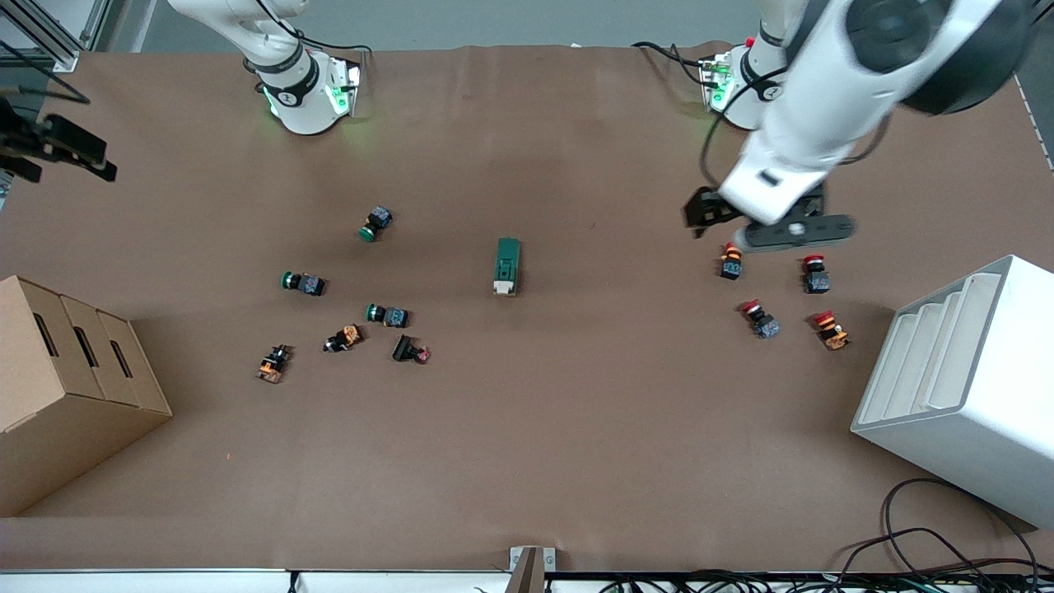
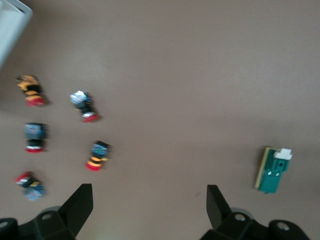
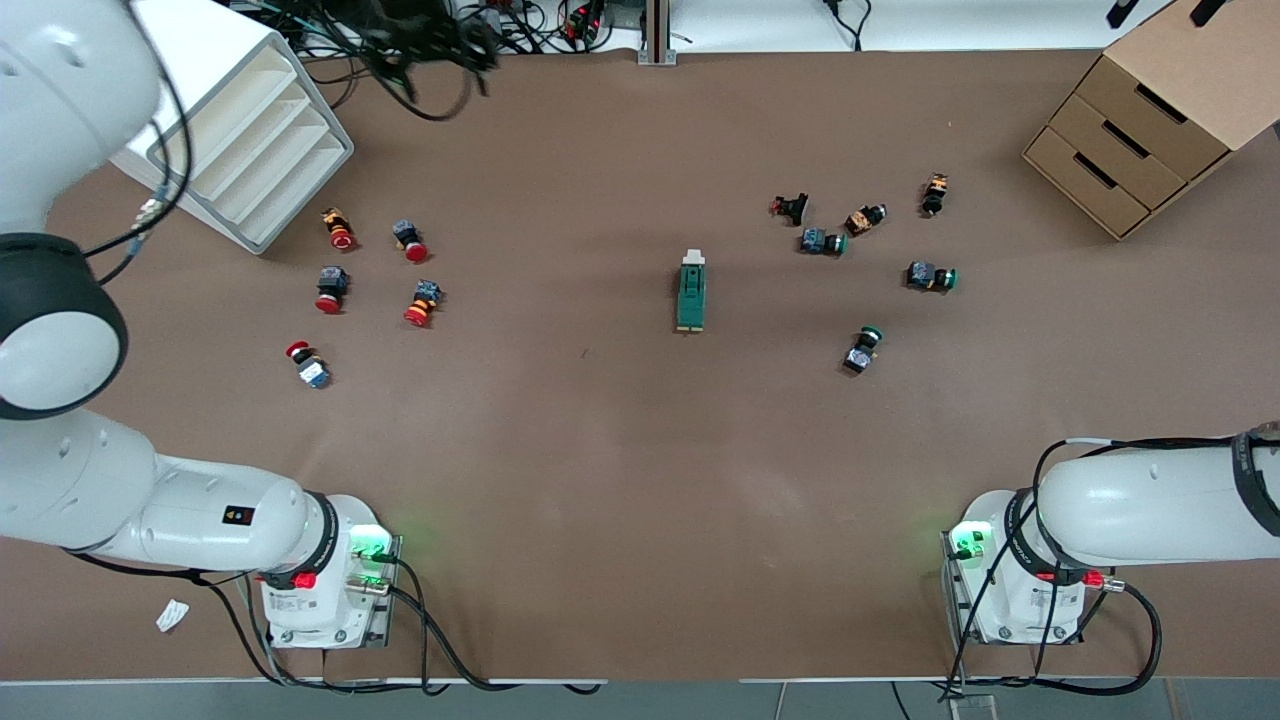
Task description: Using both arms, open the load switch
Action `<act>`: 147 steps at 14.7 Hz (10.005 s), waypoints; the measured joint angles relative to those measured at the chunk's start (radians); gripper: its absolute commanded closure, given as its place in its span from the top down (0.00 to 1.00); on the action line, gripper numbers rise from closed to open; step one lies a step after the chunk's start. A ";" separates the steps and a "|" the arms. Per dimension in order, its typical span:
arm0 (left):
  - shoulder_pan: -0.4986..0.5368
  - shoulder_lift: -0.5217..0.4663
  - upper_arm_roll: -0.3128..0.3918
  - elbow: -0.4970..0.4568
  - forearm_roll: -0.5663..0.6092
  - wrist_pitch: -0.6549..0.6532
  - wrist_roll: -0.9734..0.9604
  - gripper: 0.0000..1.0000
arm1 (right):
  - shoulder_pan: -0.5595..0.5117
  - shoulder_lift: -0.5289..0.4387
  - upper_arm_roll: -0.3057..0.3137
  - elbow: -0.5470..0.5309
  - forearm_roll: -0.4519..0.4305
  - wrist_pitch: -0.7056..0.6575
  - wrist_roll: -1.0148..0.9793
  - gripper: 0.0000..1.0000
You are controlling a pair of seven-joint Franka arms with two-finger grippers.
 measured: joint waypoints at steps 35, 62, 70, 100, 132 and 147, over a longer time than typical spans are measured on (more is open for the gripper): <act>-0.829 0.705 -0.041 -0.185 1.732 0.127 -1.890 0.98 | 0.544 0.608 0.015 -0.028 0.137 0.512 1.451 1.00; -0.830 0.770 -0.010 -0.178 1.831 0.095 -1.929 0.99 | 0.721 0.765 0.026 0.065 0.278 0.440 1.773 1.00; -0.833 0.771 -0.010 -0.179 1.831 0.091 -1.929 0.99 | 0.754 0.765 0.032 0.097 0.278 0.291 1.774 1.00; -0.849 0.771 -0.010 -0.192 1.835 0.069 -1.929 0.99 | 0.542 0.594 -0.005 0.110 0.069 0.161 1.255 1.00; -0.863 0.575 -0.088 -0.064 1.264 0.069 -1.604 0.99 | -0.020 0.383 0.027 0.250 -0.050 0.020 0.061 1.00; -0.488 0.423 -0.073 0.203 0.817 0.019 -1.123 1.00 | 0.000 0.200 0.005 0.166 -0.050 -0.006 0.063 1.00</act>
